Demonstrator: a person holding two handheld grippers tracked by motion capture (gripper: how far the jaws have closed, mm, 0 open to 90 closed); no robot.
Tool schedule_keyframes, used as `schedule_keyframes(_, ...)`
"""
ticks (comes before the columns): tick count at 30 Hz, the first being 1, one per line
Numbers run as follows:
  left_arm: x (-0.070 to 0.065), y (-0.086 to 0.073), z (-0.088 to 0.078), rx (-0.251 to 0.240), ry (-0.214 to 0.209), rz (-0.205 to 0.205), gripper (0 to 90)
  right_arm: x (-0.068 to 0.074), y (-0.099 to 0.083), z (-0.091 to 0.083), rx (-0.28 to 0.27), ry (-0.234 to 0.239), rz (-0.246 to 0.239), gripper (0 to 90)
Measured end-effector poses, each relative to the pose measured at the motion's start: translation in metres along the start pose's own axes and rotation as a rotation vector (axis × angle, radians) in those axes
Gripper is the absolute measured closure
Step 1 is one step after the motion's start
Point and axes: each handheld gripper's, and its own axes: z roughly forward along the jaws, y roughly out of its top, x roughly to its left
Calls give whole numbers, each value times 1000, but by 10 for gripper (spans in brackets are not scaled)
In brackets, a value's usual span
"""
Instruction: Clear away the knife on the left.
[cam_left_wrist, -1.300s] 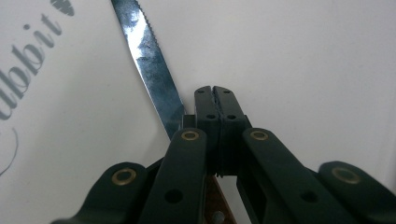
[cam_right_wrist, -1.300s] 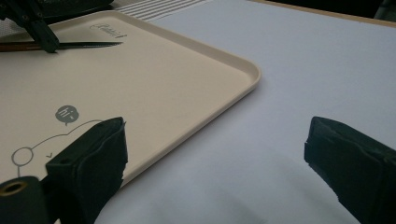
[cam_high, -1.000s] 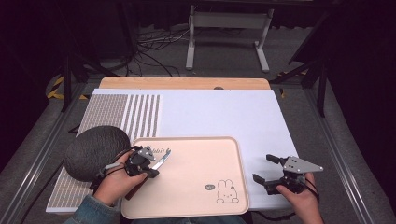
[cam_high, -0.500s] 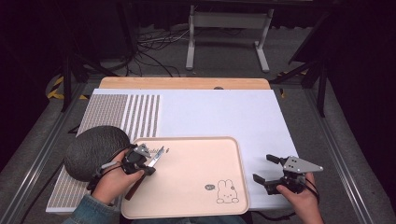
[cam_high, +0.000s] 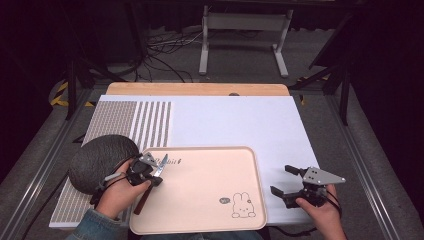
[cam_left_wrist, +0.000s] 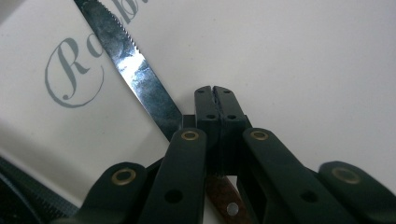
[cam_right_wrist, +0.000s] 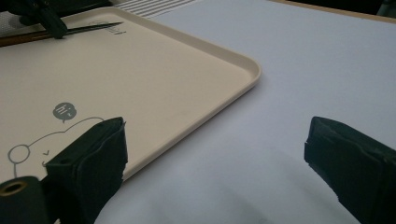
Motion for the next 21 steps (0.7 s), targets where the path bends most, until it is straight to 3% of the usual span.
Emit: schedule_keyframes(21,4,-12,-9,30,18,-97,900,0,0,1,5,2,-3,67)
